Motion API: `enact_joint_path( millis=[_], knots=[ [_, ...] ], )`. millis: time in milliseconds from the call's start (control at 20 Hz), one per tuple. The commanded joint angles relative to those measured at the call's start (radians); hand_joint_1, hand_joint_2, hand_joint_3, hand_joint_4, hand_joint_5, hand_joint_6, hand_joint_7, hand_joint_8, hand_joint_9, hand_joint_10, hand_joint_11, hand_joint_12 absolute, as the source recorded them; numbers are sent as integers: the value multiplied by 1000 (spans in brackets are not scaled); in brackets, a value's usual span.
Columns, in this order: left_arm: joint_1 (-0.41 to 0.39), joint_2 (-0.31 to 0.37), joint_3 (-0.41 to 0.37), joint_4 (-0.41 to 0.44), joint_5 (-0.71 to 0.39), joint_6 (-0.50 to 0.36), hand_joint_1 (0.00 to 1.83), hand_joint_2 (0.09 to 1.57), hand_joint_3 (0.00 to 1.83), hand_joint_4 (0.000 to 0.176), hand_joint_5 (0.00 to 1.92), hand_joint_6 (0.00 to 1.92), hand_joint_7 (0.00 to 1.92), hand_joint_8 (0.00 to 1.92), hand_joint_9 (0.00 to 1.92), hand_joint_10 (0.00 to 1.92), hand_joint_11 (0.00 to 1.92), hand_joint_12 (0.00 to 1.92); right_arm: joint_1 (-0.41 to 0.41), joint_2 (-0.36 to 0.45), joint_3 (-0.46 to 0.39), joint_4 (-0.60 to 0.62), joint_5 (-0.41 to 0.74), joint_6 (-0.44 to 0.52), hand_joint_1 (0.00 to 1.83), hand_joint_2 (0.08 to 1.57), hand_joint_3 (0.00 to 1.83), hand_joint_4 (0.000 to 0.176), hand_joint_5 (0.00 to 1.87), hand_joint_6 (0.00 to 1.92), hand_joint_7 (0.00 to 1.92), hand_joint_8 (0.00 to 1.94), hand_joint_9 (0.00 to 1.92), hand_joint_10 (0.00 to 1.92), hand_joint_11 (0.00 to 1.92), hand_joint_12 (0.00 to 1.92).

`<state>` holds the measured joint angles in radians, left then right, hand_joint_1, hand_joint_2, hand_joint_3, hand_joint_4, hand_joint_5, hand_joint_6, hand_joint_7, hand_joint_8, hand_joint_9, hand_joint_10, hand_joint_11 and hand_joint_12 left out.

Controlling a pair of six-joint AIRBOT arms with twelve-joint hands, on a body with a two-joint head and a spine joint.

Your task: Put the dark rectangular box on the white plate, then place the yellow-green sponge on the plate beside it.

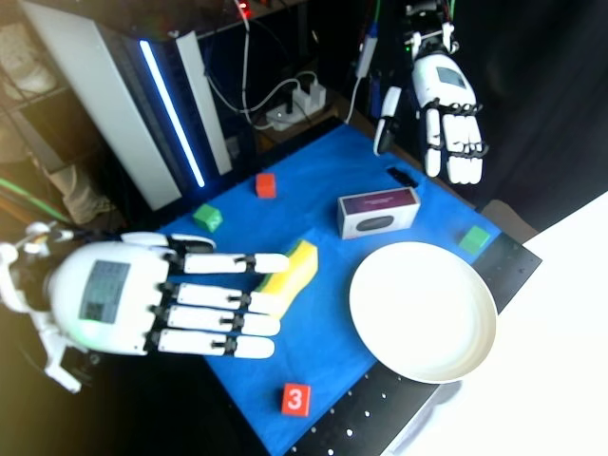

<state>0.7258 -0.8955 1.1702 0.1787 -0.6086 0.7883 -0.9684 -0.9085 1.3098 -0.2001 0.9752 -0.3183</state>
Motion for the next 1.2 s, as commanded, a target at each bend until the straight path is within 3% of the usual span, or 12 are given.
enact_joint_path(
  millis=[0,50,150,300,450,600,700,800,950,1050,1100,1150],
  knots=[
    [-17,-5,3,-22,-101,4,677,924,7,144,215,0,161,0,37,0,0,0,14,-1,6,39,109,4,636,973,13,51,154,7,176,5,131,15,0,543],
    [-20,-7,3,-22,-99,9,609,897,0,170,138,0,61,0,7,0,0,0,14,-1,6,37,109,4,621,983,13,71,170,10,154,0,122,9,0,548],
    [-29,-12,3,-17,-97,14,638,872,0,176,76,1,1,0,0,0,0,0,14,-1,6,33,109,4,558,995,0,114,203,1,121,0,126,0,0,660],
    [-85,-49,18,2,-38,71,675,836,0,156,92,10,0,0,0,0,0,0,14,-2,6,32,109,4,580,1002,1,115,205,0,103,0,115,0,0,635],
    [-124,-92,50,51,31,71,647,835,0,175,80,3,0,0,0,0,0,0,14,-2,6,32,109,4,561,997,0,121,202,0,107,1,115,0,0,636],
    [-171,-151,91,129,140,71,616,858,1,130,183,7,123,7,56,7,0,0,14,-2,8,31,109,5,604,1024,4,114,187,1,84,0,77,0,0,541],
    [-172,-175,111,137,175,71,697,856,0,126,230,3,190,3,179,9,69,40,14,-2,9,29,109,6,639,1032,2,110,167,1,57,1,32,1,0,424],
    [-172,-187,122,137,193,71,636,902,0,105,274,2,321,7,346,3,118,514,14,-2,11,28,109,9,641,1035,2,100,156,1,44,1,15,1,0,359],
    [-171,-188,123,137,197,71,752,986,1,5,525,9,680,23,650,51,75,1118,14,-2,11,28,109,10,584,1030,0,87,137,0,49,1,14,3,0,370],
    [-171,-189,123,137,196,71,939,1070,2,0,652,6,964,66,875,243,269,1236,14,-2,11,28,109,10,545,1032,0,88,113,0,28,2,5,3,0,354],
    [-171,-191,124,137,195,71,1245,1160,0,0,689,3,882,967,849,439,319,1313,14,-2,11,28,109,11,556,1028,0,95,116,1,23,1,0,0,0,319],
    [-171,-192,126,137,193,71,1218,1201,4,0,736,1035,805,1250,872,771,477,1443,14,-2,11,29,109,11,598,1033,0,103,118,1,4,0,0,0,0,281]
  ],
)
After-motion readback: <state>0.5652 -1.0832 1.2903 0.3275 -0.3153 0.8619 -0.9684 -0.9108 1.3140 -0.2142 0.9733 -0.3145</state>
